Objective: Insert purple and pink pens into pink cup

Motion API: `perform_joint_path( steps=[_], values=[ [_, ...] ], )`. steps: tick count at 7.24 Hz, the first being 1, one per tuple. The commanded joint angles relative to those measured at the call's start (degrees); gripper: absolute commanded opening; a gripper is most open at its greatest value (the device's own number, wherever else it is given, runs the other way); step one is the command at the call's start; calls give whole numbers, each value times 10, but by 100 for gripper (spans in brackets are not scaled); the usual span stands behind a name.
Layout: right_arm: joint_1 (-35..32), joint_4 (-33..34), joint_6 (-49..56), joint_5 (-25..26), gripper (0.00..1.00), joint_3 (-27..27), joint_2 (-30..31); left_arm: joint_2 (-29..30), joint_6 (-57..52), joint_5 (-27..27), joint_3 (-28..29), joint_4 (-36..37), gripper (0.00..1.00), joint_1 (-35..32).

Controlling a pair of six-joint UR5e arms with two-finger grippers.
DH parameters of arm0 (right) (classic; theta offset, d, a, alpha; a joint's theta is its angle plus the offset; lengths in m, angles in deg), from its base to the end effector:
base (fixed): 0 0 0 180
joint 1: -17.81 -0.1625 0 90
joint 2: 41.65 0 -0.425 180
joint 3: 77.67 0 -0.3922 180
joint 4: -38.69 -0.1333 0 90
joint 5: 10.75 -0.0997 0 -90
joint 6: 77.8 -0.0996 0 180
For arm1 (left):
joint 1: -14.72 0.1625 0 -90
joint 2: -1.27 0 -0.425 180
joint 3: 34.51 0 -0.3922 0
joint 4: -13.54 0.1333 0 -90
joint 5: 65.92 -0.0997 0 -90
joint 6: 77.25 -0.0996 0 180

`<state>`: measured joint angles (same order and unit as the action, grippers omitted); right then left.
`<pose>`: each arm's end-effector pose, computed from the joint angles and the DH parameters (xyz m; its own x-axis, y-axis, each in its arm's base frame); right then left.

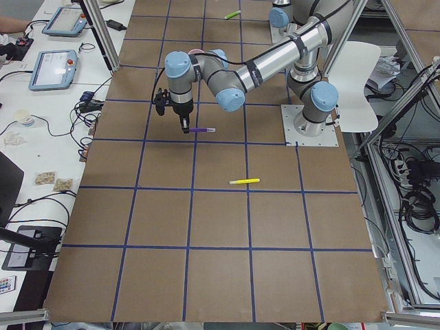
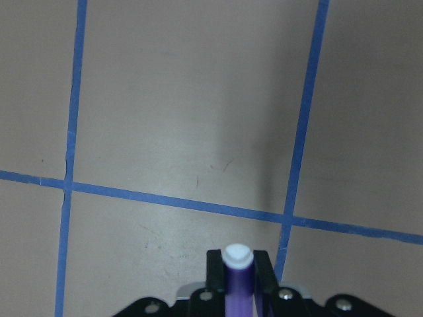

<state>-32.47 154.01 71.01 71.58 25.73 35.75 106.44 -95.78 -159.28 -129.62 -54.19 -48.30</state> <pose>-0.2347 -0.5119 0.3055 0.3203 -0.9411 0.1080 -0.9409 -0.3293 -0.0793 0.1505 -0.5767 0.3408 -0.9867 -0.1481 -0.0666 -0.1475 0.9890 -0.0143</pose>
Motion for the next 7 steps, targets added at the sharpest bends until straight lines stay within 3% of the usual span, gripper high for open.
perform_joint_path(
  steps=[1, 4, 7],
  values=[
    [-118, -1, -126, 9, 13, 0, 55, 6, 1, -1, 0, 0, 0, -1],
    [-318, 17, -335, 70, 14, -5, 79, 6, 1, 0, 0, 1, 0, -3],
    [-469, 32, -524, 150, 14, -61, 41, 2, 1, -1, 0, 3, 0, -9]
  ],
)
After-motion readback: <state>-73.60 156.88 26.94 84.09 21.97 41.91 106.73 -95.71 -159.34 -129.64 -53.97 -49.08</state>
